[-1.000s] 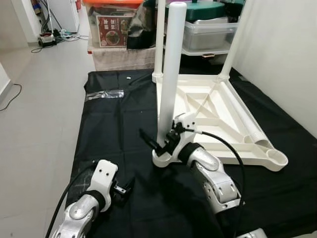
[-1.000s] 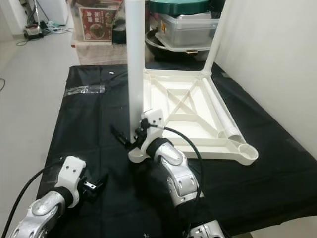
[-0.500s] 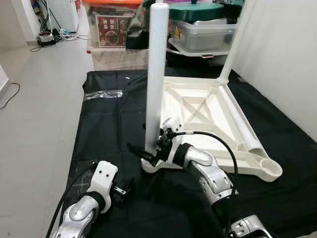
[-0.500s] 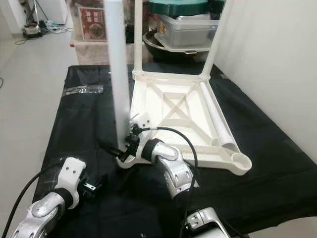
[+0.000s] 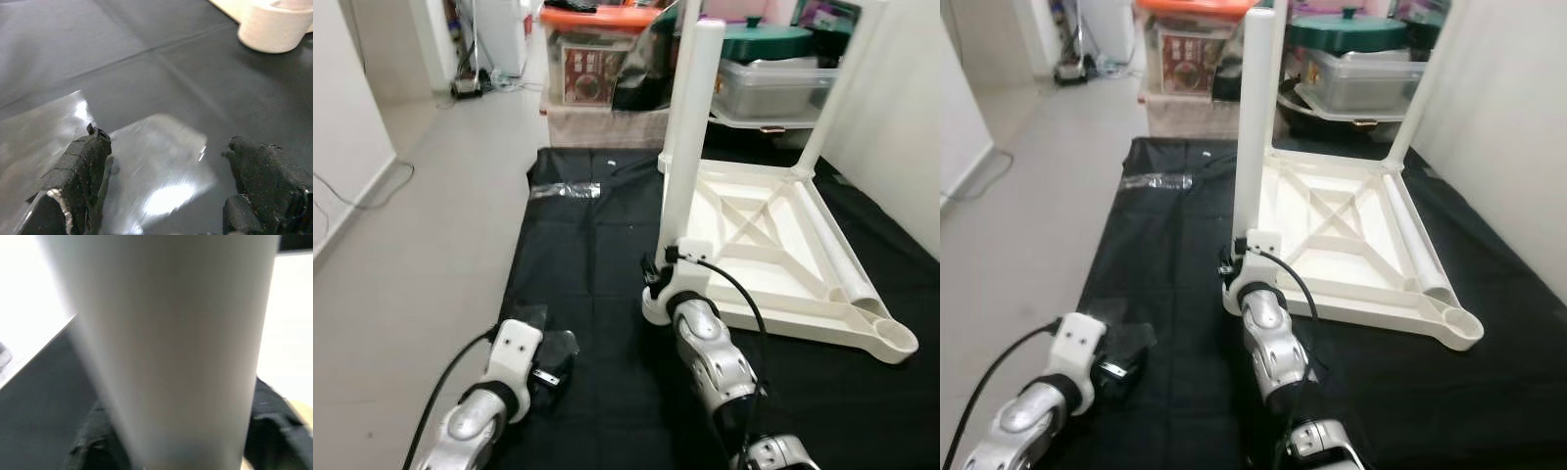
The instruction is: Building children table
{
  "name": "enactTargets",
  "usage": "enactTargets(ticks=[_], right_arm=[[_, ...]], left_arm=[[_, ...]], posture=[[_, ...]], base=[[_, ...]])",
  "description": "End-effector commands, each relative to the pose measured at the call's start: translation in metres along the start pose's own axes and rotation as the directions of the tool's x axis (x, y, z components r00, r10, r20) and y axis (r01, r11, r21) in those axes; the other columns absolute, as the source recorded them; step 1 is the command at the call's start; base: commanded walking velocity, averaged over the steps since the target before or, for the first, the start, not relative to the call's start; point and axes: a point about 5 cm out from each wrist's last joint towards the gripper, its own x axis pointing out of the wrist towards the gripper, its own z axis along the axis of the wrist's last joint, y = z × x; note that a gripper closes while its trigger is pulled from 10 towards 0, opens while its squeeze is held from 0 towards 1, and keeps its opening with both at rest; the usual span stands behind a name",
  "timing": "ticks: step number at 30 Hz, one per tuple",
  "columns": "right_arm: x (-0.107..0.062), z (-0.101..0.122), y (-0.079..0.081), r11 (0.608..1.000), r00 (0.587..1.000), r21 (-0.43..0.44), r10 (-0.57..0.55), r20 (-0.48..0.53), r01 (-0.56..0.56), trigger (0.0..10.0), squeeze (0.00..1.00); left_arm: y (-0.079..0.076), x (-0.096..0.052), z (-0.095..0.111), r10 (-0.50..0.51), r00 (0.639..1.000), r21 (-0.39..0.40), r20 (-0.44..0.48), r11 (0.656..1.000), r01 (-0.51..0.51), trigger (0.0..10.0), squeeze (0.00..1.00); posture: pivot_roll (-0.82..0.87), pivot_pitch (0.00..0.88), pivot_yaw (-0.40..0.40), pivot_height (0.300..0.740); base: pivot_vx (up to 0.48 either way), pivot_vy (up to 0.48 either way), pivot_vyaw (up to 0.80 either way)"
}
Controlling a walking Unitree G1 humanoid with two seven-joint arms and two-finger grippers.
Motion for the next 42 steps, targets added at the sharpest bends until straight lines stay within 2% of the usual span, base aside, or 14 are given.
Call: enactTargets(ticks=[1,4,6,8,13,15,17,24,26,27,28,35,41,42], right_arm=[[0.001,0.009,0.010,0.994,0.992,0.000,0.105,0.067,-0.105,10.0,1.00],[0.003,0.017,0.009,0.994,0.989,0.017,0.107,0.100,-0.109,10.0,1.00],[0.001,0.043,0.003,0.991,0.970,0.026,0.125,0.210,-0.133,10.0,1.00],[-0.005,0.055,-0.002,0.991,0.958,0.017,0.125,0.258,-0.134,10.0,1.00],[-0.016,0.065,-0.009,0.993,0.950,0.005,0.110,0.293,-0.117,10.0,1.00],[-0.041,0.058,-0.019,0.989,0.951,-0.120,0.122,0.285,-0.091,10.0,1.00],[-0.052,0.054,-0.022,0.981,0.954,-0.172,0.131,0.269,-0.086,10.0,1.00],[-0.074,0.035,-0.035,0.976,0.984,-0.192,0.130,0.120,-0.105,10.0,1.00],[-0.083,0.030,-0.043,0.983,0.992,-0.165,0.095,0.078,-0.081,10.0,0.11],[-0.083,0.030,-0.043,0.983,0.992,-0.165,0.095,0.078,-0.081,10.0,0.11],[-0.083,0.027,-0.043,0.977,0.994,-0.189,0.103,0.026,-0.097,10.0,0.00],[-0.074,0.022,-0.047,0.990,0.999,-0.134,0.035,-0.037,-0.040,10.0,0.00],[-0.063,0.026,-0.037,0.990,0.994,-0.108,0.092,0.060,-0.085,10.0,0.00],[-0.055,0.031,-0.028,0.983,0.990,-0.156,0.110,0.092,-0.095,10.0,0.00]], left_arm=[[0.000,0.003,-0.002,-0.016,1.000,0.007,-0.014,1.000,0.016,10.0,0.00],[0.001,0.002,0.000,-0.013,1.000,0.007,-0.010,1.000,0.014,10.0,0.00],[0.002,0.001,-0.001,-0.008,1.000,0.006,-0.008,1.000,0.008,10.0,0.00],[0.001,-0.001,-0.002,-0.007,1.000,0.001,-0.010,1.000,0.007,10.0,0.00],[-0.002,-0.002,-0.004,-0.007,1.000,-0.006,-0.014,1.000,0.007,10.0,0.00],[-0.002,-0.006,-0.001,0.028,0.999,0.007,-0.017,1.000,-0.028,10.0,0.00],[-0.003,-0.007,0.005,0.046,0.999,-0.004,0.000,0.999,-0.046,10.0,0.00],[-0.010,-0.012,0.020,0.073,0.996,0.024,0.051,0.997,-0.075,10.0,0.00],[-0.011,-0.016,0.022,0.104,0.991,-0.007,0.081,0.995,-0.104,10.0,0.00],[-0.011,-0.016,0.022,0.104,0.991,-0.007,0.081,0.995,-0.104,10.0,0.00],[-0.011,-0.018,0.023,0.127,0.987,-0.034,0.097,0.992,-0.124,10.0,0.00],[-0.007,-0.023,0.024,0.177,0.977,-0.074,0.118,0.983,-0.169,10.0,0.00],[-0.003,-0.022,0.028,0.205,0.971,-0.064,0.121,0.978,-0.199,10.0,0.00],[0.000,-0.023,0.032,0.214,0.968,-0.054,0.128,0.976,-0.209,10.0,0.00]], posture=[[0.11,0.000,-0.066,0.740],[0.11,0.000,-0.066,0.740],[0.10,0.000,-0.071,0.740],[0.10,0.000,-0.070,0.740],[0.09,0.000,-0.073,0.740],[0.06,0.000,-0.067,0.740],[0.06,0.000,-0.063,0.740],[0.05,0.000,-0.049,0.740],[0.04,0.000,-0.048,0.740],[0.04,0.000,-0.048,0.740],[0.04,0.000,-0.053,0.740],[0.05,0.000,-0.059,0.740],[0.06,0.000,-0.062,0.740],[0.08,0.000,-0.069,0.740]], base=[[0.000,0.000,0.00],[0.000,0.000,0.00],[0.000,0.000,0.00],[0.000,0.000,0.00],[0.000,0.000,0.00],[0.000,0.000,0.00],[0.000,0.000,0.00],[0.000,0.000,0.00],[0.000,0.000,0.00],[0.000,0.000,0.00],[0.000,-0.454,0.00],[0.000,-0.460,0.00],[0.000,-0.461,0.00],[0.000,-0.461,0.00]])
